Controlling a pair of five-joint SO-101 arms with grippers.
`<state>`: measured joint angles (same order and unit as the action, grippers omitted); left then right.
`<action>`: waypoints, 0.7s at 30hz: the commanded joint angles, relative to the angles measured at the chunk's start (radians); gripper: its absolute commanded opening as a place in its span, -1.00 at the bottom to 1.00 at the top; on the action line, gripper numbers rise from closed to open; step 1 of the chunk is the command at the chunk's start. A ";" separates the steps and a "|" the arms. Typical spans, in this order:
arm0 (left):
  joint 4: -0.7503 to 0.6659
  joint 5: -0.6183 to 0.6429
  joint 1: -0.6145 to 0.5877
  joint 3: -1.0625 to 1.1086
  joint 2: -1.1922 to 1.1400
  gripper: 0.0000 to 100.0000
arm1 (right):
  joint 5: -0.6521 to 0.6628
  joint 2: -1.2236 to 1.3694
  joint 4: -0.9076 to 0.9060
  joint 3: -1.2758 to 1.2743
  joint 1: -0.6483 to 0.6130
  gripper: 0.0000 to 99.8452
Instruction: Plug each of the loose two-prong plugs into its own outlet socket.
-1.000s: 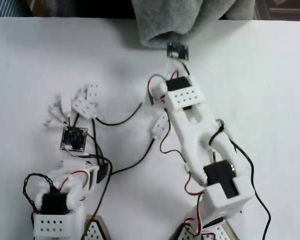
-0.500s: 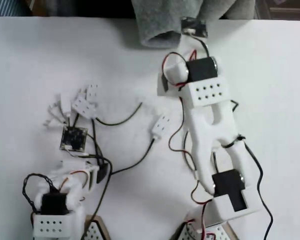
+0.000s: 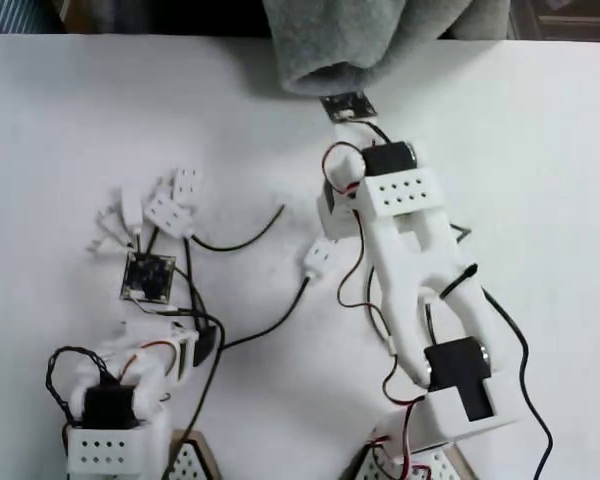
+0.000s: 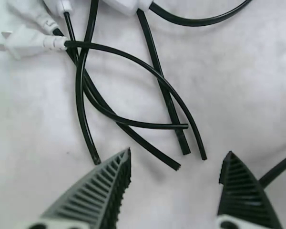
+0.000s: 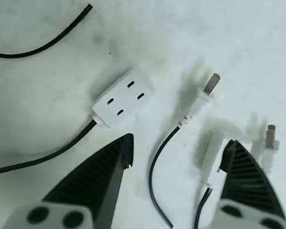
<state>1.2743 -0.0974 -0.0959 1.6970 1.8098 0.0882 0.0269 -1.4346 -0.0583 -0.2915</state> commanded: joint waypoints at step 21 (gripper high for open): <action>0.008 0.003 -0.002 -0.003 0.004 -0.40 | -0.140 -0.131 0.648 -0.485 0.239 -0.42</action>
<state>1.2743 -0.0974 -0.0959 1.6970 1.8098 -0.0023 0.0054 -0.8792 -0.4864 -0.0798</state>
